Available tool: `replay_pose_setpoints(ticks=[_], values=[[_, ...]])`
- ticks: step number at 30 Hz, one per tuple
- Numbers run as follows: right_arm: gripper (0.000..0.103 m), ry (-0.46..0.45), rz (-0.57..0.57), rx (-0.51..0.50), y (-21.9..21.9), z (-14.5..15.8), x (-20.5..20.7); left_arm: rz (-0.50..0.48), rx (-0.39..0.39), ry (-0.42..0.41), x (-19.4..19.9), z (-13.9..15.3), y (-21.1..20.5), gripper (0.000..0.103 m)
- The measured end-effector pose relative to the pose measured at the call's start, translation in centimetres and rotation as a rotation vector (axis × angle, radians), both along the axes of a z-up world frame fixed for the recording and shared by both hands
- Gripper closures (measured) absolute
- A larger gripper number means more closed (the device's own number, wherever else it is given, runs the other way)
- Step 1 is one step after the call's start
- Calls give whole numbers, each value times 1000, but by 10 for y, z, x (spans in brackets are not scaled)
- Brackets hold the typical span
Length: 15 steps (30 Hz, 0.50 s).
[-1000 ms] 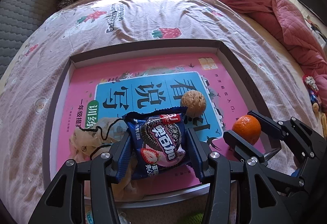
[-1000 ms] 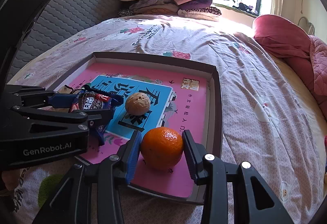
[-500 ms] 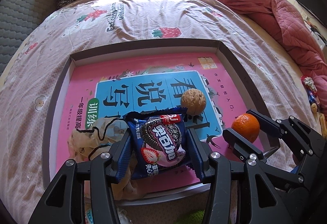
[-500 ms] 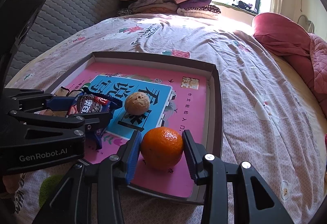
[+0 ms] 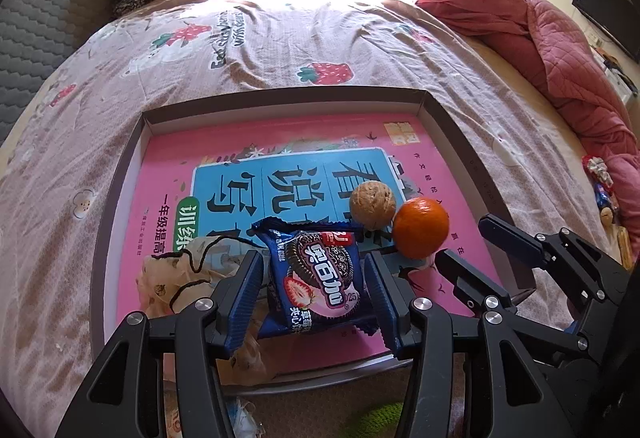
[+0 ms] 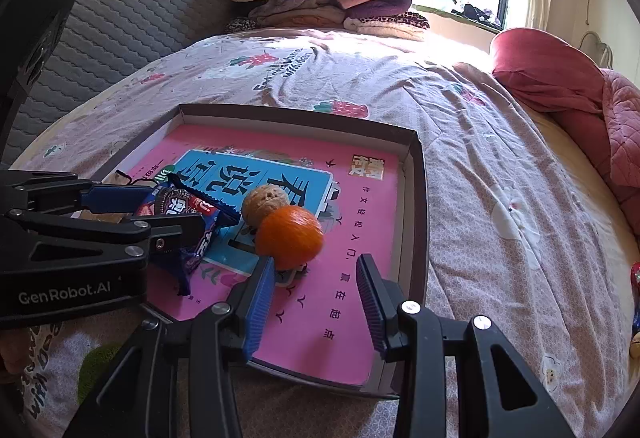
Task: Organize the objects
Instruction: 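Open the left tool to release the packet while the right tool sets the tangerine on the book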
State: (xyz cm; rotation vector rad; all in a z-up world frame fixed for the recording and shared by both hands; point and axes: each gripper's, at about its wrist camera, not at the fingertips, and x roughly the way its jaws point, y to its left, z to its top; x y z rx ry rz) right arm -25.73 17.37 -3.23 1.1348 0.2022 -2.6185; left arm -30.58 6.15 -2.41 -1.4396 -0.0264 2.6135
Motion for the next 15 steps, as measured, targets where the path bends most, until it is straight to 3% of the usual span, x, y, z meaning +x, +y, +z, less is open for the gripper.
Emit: replay_pose_setpoints(ticks=[3,15], values=[[61,6,-7,-5,2,3,0,11,-4,22,2,5,-1,43],[60,33,-9,-33,5,19,9,11,-3,83,19,31,0,38]])
